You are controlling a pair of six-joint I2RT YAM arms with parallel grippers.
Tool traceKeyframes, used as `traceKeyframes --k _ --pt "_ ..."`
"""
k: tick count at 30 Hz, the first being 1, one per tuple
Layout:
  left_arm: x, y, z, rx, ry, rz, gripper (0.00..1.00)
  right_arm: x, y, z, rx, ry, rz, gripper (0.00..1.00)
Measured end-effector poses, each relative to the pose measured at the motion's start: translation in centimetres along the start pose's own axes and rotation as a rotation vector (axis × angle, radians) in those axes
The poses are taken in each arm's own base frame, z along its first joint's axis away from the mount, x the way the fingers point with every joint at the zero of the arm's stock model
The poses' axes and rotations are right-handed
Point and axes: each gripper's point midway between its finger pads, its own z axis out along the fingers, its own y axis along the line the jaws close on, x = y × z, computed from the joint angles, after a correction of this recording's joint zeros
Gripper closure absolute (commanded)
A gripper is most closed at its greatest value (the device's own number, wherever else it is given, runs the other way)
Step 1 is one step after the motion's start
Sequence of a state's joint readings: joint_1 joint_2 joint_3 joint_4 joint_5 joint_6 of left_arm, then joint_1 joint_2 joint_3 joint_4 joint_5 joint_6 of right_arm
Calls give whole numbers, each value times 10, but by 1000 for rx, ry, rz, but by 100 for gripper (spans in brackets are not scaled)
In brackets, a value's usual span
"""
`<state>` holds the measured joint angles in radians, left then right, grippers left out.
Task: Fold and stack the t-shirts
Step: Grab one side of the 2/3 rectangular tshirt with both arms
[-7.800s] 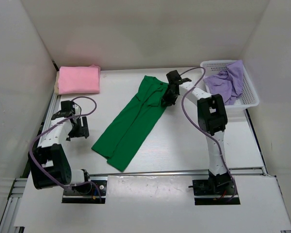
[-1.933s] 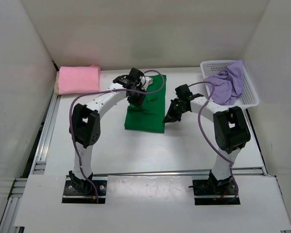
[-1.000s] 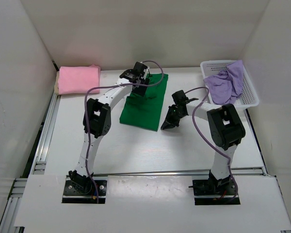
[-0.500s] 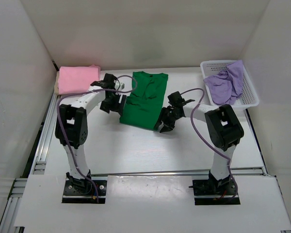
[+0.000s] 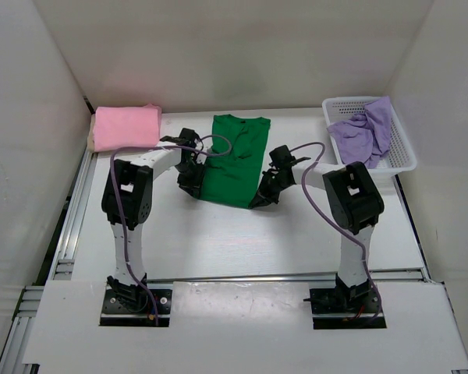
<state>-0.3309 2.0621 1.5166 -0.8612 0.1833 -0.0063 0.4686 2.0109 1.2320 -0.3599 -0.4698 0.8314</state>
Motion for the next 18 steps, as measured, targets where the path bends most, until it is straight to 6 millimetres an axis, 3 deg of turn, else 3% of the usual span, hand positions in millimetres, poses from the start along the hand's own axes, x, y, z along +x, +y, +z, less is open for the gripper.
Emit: traceKeyframes --k 1,3,9,14,18 --pt "1 0 2 3 7 0 74 -1 -1 0 -1 1 6 100" --pt "3 -1 4 16 14 -5 90 -5 -4 -2 -2 -1 18 100" --pt "3 -7 2 42 18 -1 90 -9 -10 -10 -11 -15 15 100" --pt "33 -19 -14 32 56 18 90 22 -6 -41 -23 -26 -66 100" --pt "73 -39 -51 -17 102 93 90 72 5 -79 -49 -53 -190 100"
